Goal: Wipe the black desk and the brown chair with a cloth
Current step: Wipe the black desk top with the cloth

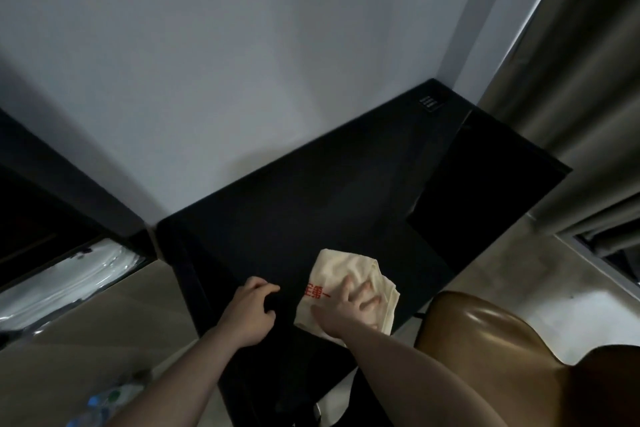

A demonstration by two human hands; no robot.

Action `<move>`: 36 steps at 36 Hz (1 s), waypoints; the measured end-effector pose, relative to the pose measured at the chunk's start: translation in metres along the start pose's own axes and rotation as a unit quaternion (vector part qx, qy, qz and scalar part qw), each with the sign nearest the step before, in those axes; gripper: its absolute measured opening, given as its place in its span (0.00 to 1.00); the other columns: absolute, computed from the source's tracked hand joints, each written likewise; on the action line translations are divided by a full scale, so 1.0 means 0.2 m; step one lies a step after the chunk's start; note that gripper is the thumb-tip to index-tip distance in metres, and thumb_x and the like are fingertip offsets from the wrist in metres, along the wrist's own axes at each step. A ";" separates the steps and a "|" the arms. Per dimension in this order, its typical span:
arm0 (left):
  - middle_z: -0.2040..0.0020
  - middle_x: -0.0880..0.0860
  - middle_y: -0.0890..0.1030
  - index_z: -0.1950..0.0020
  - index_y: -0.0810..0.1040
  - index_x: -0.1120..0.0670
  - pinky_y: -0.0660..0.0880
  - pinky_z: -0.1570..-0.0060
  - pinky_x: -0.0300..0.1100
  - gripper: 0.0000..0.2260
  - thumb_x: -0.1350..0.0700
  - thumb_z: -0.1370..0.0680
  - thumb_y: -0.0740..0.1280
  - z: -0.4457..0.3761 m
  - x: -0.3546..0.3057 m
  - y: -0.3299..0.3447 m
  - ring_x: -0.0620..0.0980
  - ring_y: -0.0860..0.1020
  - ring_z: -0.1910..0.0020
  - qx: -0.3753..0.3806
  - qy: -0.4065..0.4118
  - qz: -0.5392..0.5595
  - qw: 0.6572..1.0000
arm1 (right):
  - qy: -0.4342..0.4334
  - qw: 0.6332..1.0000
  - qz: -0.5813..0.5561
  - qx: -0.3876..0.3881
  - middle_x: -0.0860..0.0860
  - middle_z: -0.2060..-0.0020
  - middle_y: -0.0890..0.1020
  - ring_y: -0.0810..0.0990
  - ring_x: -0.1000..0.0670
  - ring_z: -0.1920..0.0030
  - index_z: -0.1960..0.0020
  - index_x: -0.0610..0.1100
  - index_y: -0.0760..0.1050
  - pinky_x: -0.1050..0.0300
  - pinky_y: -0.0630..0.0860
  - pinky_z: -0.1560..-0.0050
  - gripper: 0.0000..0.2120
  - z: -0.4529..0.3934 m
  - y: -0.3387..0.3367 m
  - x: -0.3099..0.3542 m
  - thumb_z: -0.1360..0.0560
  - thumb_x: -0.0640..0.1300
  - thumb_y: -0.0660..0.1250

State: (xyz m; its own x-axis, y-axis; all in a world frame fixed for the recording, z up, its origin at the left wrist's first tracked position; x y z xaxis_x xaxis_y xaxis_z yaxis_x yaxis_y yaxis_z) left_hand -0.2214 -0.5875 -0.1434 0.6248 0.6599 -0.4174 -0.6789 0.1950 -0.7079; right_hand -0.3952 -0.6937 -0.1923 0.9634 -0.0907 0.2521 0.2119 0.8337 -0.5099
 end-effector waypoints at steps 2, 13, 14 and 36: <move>0.26 0.43 0.63 0.25 0.69 0.44 0.69 0.31 0.41 0.23 0.54 0.19 0.67 -0.06 -0.09 -0.01 0.46 0.66 0.29 0.010 0.009 -0.007 1.000 | 0.007 1.000 -0.011 0.001 0.46 0.25 0.22 0.24 0.33 0.25 0.21 0.53 0.27 0.24 0.43 0.27 0.48 -0.04 -0.09 -0.03 0.24 0.68 0.57; 0.25 0.44 0.60 0.23 0.66 0.44 0.69 0.31 0.41 0.25 0.53 0.19 0.66 -0.53 -0.66 -0.02 0.45 0.64 0.28 0.040 0.048 -0.041 0.997 | 0.031 0.999 -0.031 -0.003 0.45 0.27 0.20 0.21 0.33 0.27 0.22 0.55 0.26 0.20 0.40 0.30 0.53 -0.46 -0.66 -0.21 0.27 0.71 0.60; 0.25 0.44 0.60 0.22 0.66 0.44 0.69 0.30 0.41 0.25 0.53 0.19 0.66 -0.58 -0.71 -0.02 0.45 0.64 0.28 0.045 0.051 -0.044 0.997 | 0.032 0.999 -0.030 -0.006 0.45 0.27 0.20 0.21 0.33 0.27 0.22 0.55 0.26 0.20 0.40 0.30 0.53 -0.50 -0.72 -0.23 0.27 0.71 0.61; 0.23 0.44 0.58 0.23 0.66 0.43 0.68 0.30 0.41 0.24 0.52 0.19 0.66 -1.23 -1.38 -0.08 0.46 0.62 0.26 0.062 0.067 -0.100 0.991 | 0.047 0.992 -0.031 -0.109 0.44 0.26 0.23 0.22 0.34 0.26 0.23 0.56 0.26 0.20 0.34 0.32 0.56 -1.15 -1.68 -0.46 0.31 0.77 0.59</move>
State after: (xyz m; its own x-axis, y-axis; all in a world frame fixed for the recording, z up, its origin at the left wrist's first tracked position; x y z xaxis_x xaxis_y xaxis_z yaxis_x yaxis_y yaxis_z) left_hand -0.2878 -0.9523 -0.1570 0.7916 0.4982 -0.3539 -0.5732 0.4046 -0.7126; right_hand -0.5182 -1.0919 -0.2335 0.9561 -0.1974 0.2167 0.2926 0.6886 -0.6635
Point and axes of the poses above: each hand's wrist, its own z-axis away from the middle knuckle, its own y-axis out of the palm, x = y × z, the point moved 6 cm from there along -z, towards the middle knuckle
